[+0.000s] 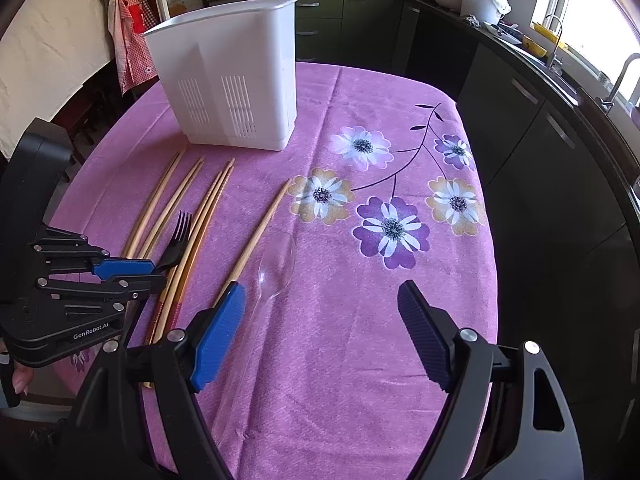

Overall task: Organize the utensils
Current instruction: 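Lower the left tool to the black fork and close on it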

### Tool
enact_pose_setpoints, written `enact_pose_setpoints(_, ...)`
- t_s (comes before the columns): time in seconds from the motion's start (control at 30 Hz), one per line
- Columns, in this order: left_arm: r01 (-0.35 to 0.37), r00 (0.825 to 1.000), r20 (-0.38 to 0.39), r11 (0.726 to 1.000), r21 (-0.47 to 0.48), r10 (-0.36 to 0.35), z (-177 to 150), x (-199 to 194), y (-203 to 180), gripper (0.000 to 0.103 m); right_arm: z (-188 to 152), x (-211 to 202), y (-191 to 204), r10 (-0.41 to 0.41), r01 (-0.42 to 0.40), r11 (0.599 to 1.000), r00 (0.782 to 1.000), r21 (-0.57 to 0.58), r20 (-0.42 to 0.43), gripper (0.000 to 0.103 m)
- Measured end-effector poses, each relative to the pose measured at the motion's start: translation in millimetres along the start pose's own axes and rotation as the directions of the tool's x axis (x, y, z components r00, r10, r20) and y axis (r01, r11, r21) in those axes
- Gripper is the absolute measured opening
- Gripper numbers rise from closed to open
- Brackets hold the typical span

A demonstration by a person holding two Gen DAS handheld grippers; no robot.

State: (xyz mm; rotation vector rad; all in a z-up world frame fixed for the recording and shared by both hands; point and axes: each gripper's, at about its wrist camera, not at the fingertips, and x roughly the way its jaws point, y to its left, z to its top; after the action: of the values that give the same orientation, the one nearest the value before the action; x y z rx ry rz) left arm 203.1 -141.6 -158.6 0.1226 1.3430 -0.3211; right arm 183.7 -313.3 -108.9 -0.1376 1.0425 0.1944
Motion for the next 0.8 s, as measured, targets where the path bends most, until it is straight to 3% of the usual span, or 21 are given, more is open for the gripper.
enact_pose_setpoints(0.3,0.02,1.0,-0.006,1.0,0.011,-0.02,-0.3,4.5,4.4,0.01,0.7,5.1,3.8,0.027,-0.027,1.0,0.999,-0.006,-0.026,0.078)
enact_pose_setpoints(0.47,0.039,0.998,0.044,0.999,0.002,-0.039,-3.5,-3.7,8.8,0.009,1.1,22.2,6.2,0.062,-0.062,0.998,0.993,-0.002,-0.104,0.078)
enact_pose_setpoints(0.67,0.057,0.99,0.126,0.998,0.017,-0.059,-7.5,-26.7,8.1,0.009,-0.3,46.0,12.8,0.091,-0.093,0.996,0.974,0.0,-0.205,0.053)
enact_pose_setpoints(0.73,0.055,0.985,0.161,0.998,0.018,-0.058,-8.3,-34.8,9.8,0.009,-0.9,52.6,15.1,0.11,-0.11,0.994,0.966,0.012,-0.233,0.04)
enact_pose_setpoints(0.8,0.053,0.981,0.188,0.998,0.02,-0.056,-9.5,-42.2,11.1,0.009,-0.7,57.1,17.4,0.128,-0.125,0.992,0.959,0.029,-0.251,0.039)
